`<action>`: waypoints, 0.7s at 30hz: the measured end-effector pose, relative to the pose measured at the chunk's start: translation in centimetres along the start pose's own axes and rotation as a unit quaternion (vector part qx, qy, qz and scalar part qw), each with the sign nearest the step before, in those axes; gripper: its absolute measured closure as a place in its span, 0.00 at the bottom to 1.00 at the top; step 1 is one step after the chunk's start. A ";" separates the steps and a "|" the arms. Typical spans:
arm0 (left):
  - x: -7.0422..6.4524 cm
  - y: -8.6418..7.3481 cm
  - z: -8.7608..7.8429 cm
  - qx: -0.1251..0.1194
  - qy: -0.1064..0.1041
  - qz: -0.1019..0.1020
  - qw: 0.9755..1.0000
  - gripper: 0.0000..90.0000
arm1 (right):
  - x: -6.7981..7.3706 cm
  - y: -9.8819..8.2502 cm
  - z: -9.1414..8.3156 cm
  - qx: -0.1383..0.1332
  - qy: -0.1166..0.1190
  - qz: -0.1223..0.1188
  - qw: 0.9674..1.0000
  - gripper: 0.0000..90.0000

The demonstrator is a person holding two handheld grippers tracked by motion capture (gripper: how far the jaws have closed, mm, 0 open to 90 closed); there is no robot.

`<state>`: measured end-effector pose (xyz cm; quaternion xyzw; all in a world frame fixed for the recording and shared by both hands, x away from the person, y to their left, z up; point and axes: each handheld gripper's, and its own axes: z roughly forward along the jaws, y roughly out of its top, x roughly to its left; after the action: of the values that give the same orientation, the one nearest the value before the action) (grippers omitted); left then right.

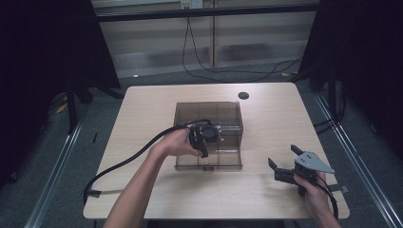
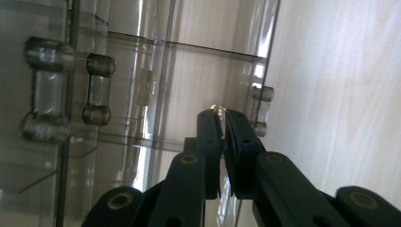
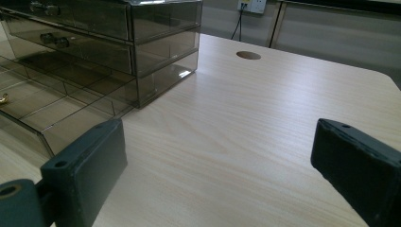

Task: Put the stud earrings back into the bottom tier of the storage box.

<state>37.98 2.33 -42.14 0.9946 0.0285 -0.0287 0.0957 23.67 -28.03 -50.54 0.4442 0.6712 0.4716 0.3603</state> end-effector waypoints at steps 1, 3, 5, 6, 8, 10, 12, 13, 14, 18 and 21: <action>0.0 0.0 0.3 0.004 0.006 0.001 1.000 0.95 | 0.0 0.0 0.0 -0.001 0.001 0.002 1.000 0.04; 0.2 -0.1 0.6 0.016 0.010 -0.002 1.000 0.94 | 0.0 0.0 0.0 -0.001 0.000 0.002 1.000 0.04; 0.5 -0.1 0.8 0.018 0.006 -0.003 1.000 0.94 | 0.0 0.0 0.0 -0.001 0.002 0.000 1.000 0.04; 0.5 -0.1 0.8 0.018 0.006 -0.003 1.000 0.94 | 0.0 0.0 0.0 -0.001 0.004 0.000 1.000 0.04; 0.5 0.1 1.1 0.020 0.006 -0.001 1.000 0.94 | 0.0 0.0 0.0 -0.001 0.004 0.003 1.000 0.04; 0.8 0.1 1.8 0.018 -0.005 -0.002 1.000 0.94 | 0.0 0.0 0.0 -0.001 0.005 0.003 1.000 0.04; 0.7 0.0 2.1 0.011 0.007 -0.009 1.000 0.94 | 0.0 0.0 0.0 -0.001 0.004 -0.001 1.000 0.04; 0.7 0.0 2.2 0.009 0.007 -0.012 1.000 0.94 | 0.0 0.0 0.0 -0.002 0.008 -0.002 1.000 0.04; 0.8 0.1 2.3 0.013 0.002 -0.008 1.000 0.94 | 0.0 0.0 0.0 -0.002 0.008 -0.002 1.000 0.04; 0.9 0.0 2.3 0.014 0.007 -0.012 1.000 0.92 | 0.1 0.0 0.0 -0.003 0.007 -0.001 1.000 0.04; 1.1 -0.2 2.0 0.006 0.009 -0.018 1.000 0.88 | 0.1 0.0 0.0 -0.002 0.008 -0.001 1.000 0.04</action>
<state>38.99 2.21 -44.19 0.9947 0.0471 -0.0218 0.0887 23.60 -27.99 -50.55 0.4395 0.6732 0.4761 0.3564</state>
